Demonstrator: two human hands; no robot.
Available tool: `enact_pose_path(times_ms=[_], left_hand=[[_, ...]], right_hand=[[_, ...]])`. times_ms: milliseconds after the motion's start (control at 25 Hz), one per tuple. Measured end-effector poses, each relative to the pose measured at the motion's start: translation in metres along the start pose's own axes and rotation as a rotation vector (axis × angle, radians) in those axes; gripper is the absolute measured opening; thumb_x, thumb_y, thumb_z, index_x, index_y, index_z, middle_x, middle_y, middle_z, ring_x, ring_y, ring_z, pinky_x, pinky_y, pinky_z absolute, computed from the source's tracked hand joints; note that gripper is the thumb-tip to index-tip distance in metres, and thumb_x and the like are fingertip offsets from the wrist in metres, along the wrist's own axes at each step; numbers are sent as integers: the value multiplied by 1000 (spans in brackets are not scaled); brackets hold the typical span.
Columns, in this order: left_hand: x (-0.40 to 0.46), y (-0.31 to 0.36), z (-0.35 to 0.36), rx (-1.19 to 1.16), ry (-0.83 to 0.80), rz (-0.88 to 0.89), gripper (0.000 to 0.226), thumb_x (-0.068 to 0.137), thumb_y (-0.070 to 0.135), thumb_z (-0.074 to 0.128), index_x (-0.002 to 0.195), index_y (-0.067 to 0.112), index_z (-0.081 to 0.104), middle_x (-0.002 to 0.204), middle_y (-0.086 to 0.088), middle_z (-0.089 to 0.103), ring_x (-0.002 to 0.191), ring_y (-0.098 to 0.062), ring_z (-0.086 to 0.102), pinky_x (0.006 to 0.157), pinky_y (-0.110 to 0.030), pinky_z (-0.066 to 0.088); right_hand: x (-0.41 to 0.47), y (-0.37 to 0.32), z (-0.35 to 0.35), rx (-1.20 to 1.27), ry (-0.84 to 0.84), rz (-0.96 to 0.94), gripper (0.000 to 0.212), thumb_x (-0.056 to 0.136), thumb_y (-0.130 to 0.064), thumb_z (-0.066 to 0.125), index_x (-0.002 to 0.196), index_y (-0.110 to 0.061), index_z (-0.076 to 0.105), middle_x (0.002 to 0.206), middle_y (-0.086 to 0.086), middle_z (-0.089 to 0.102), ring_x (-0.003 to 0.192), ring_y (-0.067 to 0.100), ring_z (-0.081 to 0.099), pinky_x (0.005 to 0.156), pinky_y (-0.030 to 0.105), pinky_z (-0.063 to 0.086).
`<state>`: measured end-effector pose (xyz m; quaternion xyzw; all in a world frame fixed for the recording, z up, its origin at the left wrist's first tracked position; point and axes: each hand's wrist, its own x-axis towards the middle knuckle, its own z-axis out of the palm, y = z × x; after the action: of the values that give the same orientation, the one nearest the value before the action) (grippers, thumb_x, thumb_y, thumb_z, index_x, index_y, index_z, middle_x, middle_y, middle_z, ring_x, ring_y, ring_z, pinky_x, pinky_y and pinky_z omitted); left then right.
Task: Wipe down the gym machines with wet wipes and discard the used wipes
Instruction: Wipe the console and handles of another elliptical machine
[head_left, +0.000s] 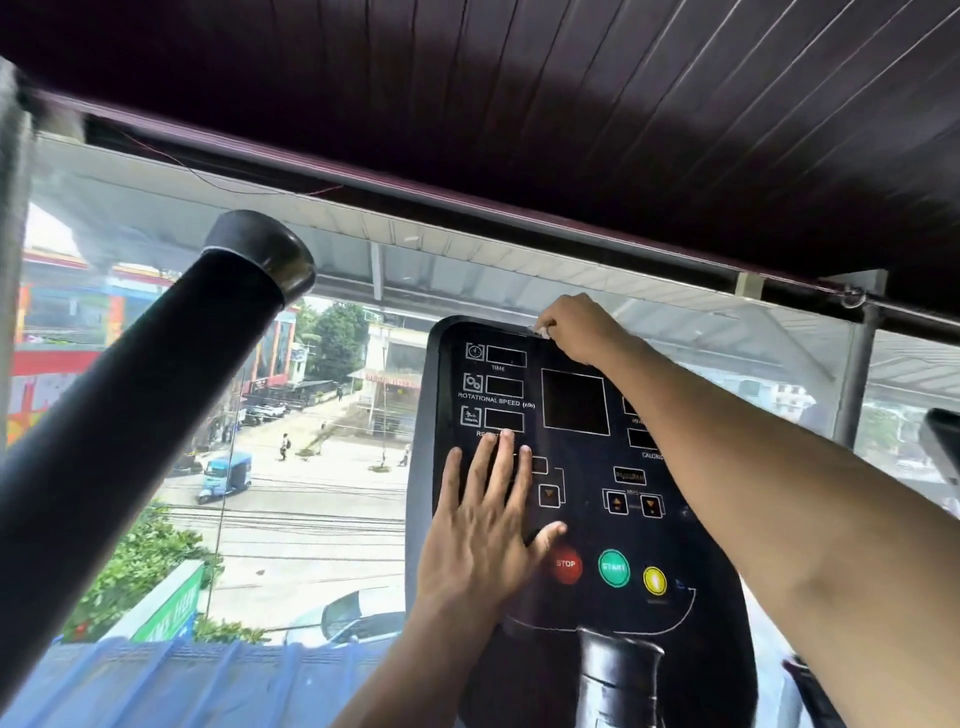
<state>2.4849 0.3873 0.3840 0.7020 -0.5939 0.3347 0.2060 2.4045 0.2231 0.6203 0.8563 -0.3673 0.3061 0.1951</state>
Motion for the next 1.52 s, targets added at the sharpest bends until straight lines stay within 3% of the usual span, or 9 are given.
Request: enact_pose_path(times_ms=[200, 320, 480, 640, 760, 920, 1080, 1360, 1520], left_hand=[[-1, 3, 2, -40, 64, 48, 85, 102, 73, 5, 165, 15, -6, 171, -11, -13, 159, -27, -15, 129, -52, -3], [0, 1, 7, -28, 74, 32, 86, 103, 72, 7, 165, 14, 1, 172, -12, -6, 160, -28, -8, 130, -53, 4], [1, 2, 8, -15, 51, 50, 86, 102, 72, 4, 165, 14, -5, 171, -12, -13, 159, -28, -13, 129, -53, 0], [1, 1, 8, -8, 70, 38, 86, 102, 71, 8, 165, 12, 7, 172, -13, 0, 160, -29, -2, 129, -54, 6], [0, 2, 10, -20, 86, 30, 86, 102, 71, 8, 165, 12, 11, 172, -13, 3, 160, -29, 3, 129, -54, 11], [1, 4, 11, -38, 113, 32, 83, 104, 68, 6, 166, 13, 7, 172, -12, -4, 160, -28, -4, 130, -53, 6], [-3, 0, 10, -105, 146, 5, 70, 107, 55, 25, 164, 14, 23, 172, -10, 14, 160, -25, 11, 129, -50, 14], [-52, 8, 16, -210, 174, -111, 60, 110, 48, 24, 162, 17, 29, 170, -3, 22, 160, -20, 14, 127, -45, 11], [-48, 8, 11, -204, 163, -115, 61, 109, 46, 29, 161, 15, 34, 169, -5, 26, 159, -22, 19, 126, -46, 12]], right_hand=[[12, -63, 5, 92, -13, -184, 34, 104, -2, 49, 126, -13, 71, 135, 15, 64, 79, 13, 63, 71, 24, 50], [13, -71, 7, 84, -42, -234, 35, 106, -6, 48, 133, -16, 67, 138, 15, 63, 104, 26, 66, 88, 33, 52], [8, -70, 8, 21, -40, -277, 37, 109, -17, 45, 140, -28, 60, 107, 0, 58, 107, 21, 49, 91, 34, 41], [16, -75, 9, 6, -74, -312, 40, 109, -9, 41, 142, -24, 60, 144, 14, 58, 94, 17, 62, 77, 28, 43], [13, -88, 10, 33, -154, -391, 44, 107, -2, 41, 140, -23, 61, 150, 5, 54, 126, 23, 61, 100, 34, 49], [19, -83, 7, 36, -149, -350, 47, 108, -3, 38, 139, -29, 62, 152, 6, 52, 89, 9, 64, 80, 29, 49], [14, -88, 20, 40, -128, -428, 51, 101, 10, 43, 135, -21, 66, 150, 1, 54, 137, 21, 52, 115, 30, 37], [-19, -103, 23, -97, -254, -752, 48, 98, 9, 47, 130, -19, 69, 140, 0, 63, 131, 18, 56, 112, 37, 42], [0, -95, 11, -79, -186, -586, 64, 93, 18, 43, 140, -22, 61, 153, 0, 51, 141, 21, 47, 116, 38, 37]])
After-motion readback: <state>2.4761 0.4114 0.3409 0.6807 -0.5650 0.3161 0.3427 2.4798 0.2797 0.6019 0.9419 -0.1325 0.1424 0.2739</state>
